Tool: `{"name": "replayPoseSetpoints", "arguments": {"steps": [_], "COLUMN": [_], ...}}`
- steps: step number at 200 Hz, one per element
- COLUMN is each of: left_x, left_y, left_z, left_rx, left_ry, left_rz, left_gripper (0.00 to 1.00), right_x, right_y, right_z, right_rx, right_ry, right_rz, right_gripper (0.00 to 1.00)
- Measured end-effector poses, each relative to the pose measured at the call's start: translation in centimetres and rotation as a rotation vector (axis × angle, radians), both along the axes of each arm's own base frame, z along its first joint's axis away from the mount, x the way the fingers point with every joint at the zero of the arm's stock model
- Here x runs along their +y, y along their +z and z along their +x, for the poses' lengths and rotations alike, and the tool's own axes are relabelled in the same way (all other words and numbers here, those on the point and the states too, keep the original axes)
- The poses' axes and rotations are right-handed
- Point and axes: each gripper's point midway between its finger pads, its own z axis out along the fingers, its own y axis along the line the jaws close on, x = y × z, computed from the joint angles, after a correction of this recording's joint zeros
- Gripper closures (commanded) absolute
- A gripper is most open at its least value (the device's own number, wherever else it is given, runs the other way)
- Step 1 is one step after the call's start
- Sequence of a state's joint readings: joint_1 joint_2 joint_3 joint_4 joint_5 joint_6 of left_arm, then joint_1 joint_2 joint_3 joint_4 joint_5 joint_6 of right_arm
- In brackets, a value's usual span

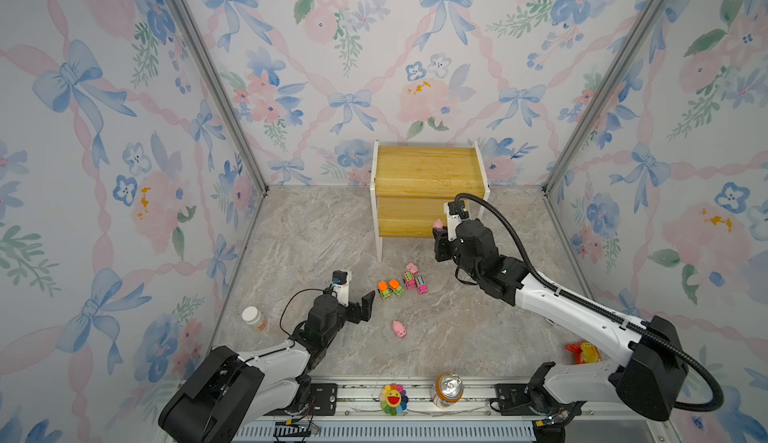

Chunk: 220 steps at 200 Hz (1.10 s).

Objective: Place and organize the plastic toys onto the shelf
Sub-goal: 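Lower the held pig over the lower wooden shelf with the right gripper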

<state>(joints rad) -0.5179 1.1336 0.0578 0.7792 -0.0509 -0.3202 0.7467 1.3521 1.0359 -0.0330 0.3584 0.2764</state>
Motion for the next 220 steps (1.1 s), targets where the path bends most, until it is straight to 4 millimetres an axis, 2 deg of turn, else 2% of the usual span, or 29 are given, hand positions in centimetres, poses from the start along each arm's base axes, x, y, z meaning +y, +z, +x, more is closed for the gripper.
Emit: {"name": "replayPoseSetpoints", "arguments": {"steps": [51, 128, 220], "left_x": [0.0, 0.0, 0.0], "left_y": [-0.1, -0.1, -0.1], "left_z": [0.0, 0.0, 0.0], "left_rx": [0.005, 0.006, 0.006], "left_ry": [0.001, 0.002, 0.002], "left_rz": [-0.002, -0.004, -0.004], "left_gripper": [0.02, 0.02, 0.02], "right_x": [0.0, 0.9, 1.1], "right_y": [-1.3, -1.3, -1.5], "right_z": [1.0, 2.6, 3.0], "right_rx": [0.014, 0.011, -0.019], "right_ry": [-0.04, -0.063, -0.073], "right_rz": [-0.039, -0.054, -0.056], "right_gripper": [0.73, 0.73, 0.73]}}
